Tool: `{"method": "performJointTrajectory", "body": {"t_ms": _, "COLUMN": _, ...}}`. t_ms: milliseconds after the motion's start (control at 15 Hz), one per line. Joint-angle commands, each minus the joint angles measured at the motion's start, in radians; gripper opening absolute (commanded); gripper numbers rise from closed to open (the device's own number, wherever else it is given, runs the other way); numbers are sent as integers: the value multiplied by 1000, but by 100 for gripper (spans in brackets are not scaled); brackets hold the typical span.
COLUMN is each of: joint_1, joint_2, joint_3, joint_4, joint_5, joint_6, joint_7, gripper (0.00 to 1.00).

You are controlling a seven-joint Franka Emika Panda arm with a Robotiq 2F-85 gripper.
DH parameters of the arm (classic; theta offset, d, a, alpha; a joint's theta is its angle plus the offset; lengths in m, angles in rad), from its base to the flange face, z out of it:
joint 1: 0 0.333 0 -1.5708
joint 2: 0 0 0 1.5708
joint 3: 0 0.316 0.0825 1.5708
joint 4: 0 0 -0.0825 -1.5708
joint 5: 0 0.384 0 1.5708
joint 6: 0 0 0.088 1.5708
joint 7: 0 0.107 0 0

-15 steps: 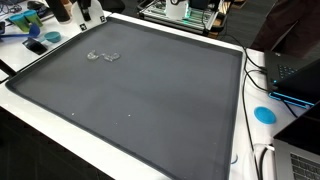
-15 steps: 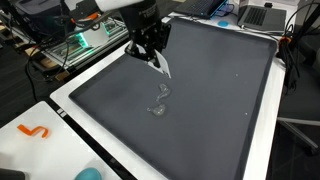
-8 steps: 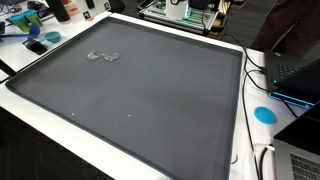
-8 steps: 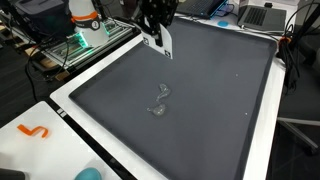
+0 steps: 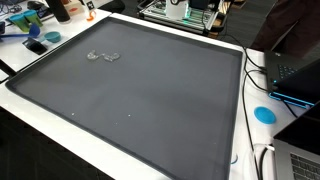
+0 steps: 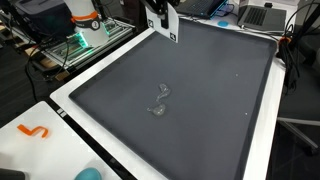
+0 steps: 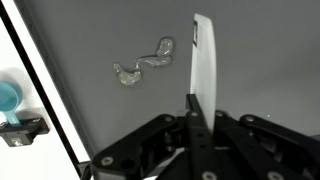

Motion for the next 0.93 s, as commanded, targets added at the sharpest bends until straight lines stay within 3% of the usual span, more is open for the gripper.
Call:
{"method": "performJointTrajectory", "body": {"t_ms": 0, "joint_1": 5, "joint_2": -1, "joint_3": -4, "joint_4": 6, "joint_5": -1, "joint_6": -6, "joint_7": 3, "gripper": 4}}
{"method": "performJointTrajectory", "body": {"t_ms": 533, "joint_1": 6, "joint_2": -2, "joint_3": -3, "joint_4": 8, "joint_5": -3, "joint_6": -12, "joint_7": 9, "gripper": 1}}
{"method": "performJointTrajectory", "body": {"t_ms": 867, "joint_1": -29, "joint_2": 129, "joint_3": -38, "joint_4": 125, "joint_5": 65, "joint_6": 11, "joint_7": 29, "gripper": 1}}
